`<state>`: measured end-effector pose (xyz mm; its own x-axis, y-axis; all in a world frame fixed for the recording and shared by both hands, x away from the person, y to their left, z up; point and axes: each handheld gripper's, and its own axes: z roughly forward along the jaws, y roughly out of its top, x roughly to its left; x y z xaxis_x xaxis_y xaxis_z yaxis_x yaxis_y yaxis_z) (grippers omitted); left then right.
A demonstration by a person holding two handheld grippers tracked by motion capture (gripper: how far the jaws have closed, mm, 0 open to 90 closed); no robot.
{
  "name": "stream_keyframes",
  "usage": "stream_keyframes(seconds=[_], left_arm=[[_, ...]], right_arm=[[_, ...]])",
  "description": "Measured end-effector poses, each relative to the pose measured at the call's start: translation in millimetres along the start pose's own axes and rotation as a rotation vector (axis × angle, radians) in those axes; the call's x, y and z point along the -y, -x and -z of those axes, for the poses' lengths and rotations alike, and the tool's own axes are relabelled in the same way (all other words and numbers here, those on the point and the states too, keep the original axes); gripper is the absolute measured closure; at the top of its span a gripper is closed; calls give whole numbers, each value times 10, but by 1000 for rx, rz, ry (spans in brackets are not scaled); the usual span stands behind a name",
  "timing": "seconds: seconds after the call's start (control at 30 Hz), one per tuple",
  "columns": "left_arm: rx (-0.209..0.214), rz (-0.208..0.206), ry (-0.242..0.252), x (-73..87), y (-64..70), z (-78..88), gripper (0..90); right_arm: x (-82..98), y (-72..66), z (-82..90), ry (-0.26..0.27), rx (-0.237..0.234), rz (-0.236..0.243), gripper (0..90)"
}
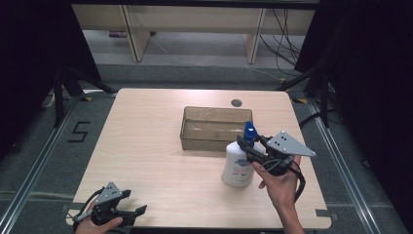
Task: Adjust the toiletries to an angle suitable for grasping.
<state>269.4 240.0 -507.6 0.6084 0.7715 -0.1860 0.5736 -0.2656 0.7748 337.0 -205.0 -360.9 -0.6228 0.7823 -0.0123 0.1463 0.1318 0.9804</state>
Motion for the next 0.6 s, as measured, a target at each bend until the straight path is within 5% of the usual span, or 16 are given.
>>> stream_keyframes(seconds=[0.6], left_arm=[[7, 0, -2, -28, 0, -19, 156]], right_arm=[[-2, 8, 9, 45, 20, 16, 627]])
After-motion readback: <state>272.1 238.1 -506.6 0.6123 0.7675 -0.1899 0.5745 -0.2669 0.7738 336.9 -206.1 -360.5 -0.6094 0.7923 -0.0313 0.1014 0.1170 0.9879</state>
